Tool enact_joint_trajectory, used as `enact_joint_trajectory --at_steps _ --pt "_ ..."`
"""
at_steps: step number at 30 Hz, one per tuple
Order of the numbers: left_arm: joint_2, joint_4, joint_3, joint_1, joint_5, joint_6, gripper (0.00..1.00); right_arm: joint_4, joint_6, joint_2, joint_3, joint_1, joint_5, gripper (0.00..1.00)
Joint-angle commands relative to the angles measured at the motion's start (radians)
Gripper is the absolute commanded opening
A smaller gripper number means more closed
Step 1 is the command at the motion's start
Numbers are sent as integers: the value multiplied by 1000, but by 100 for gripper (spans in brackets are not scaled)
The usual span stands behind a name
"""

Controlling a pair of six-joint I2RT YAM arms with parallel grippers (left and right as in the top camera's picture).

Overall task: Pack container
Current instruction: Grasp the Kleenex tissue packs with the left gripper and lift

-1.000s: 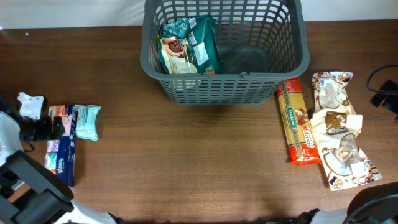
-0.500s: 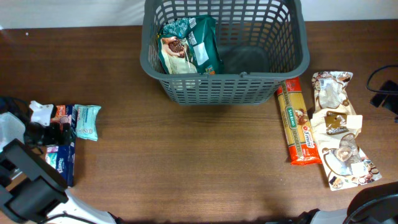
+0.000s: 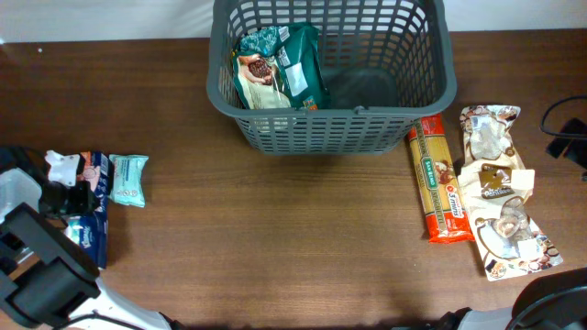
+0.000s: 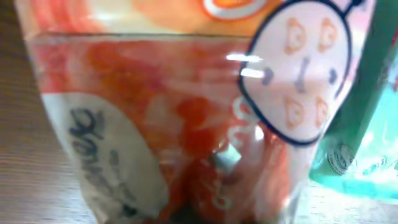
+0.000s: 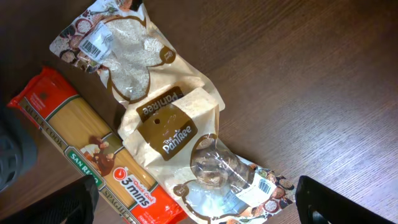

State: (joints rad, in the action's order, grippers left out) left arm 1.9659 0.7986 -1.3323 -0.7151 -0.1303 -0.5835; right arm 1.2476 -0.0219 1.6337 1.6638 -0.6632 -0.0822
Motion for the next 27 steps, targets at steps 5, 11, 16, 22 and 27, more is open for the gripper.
enact_joint_trajectory --at_steps 5,11,16,22,27 --pt "-40 43 -295 76 -15 80 2 -3 6 0 0 1 16 99" --pt "-82 37 -778 245 -54 125 2 2 6 0 0 1 16 99" --pt "-82 -19 -1042 485 -82 -9 2 13 6 0 0 1 15 99" --pt "-72 -31 -1072 803 -196 -297 2 23 6 0 0 1 12 99" --pt "0 -12 -1072 974 -239 -420 1 34 5 0 0 1 11 99"
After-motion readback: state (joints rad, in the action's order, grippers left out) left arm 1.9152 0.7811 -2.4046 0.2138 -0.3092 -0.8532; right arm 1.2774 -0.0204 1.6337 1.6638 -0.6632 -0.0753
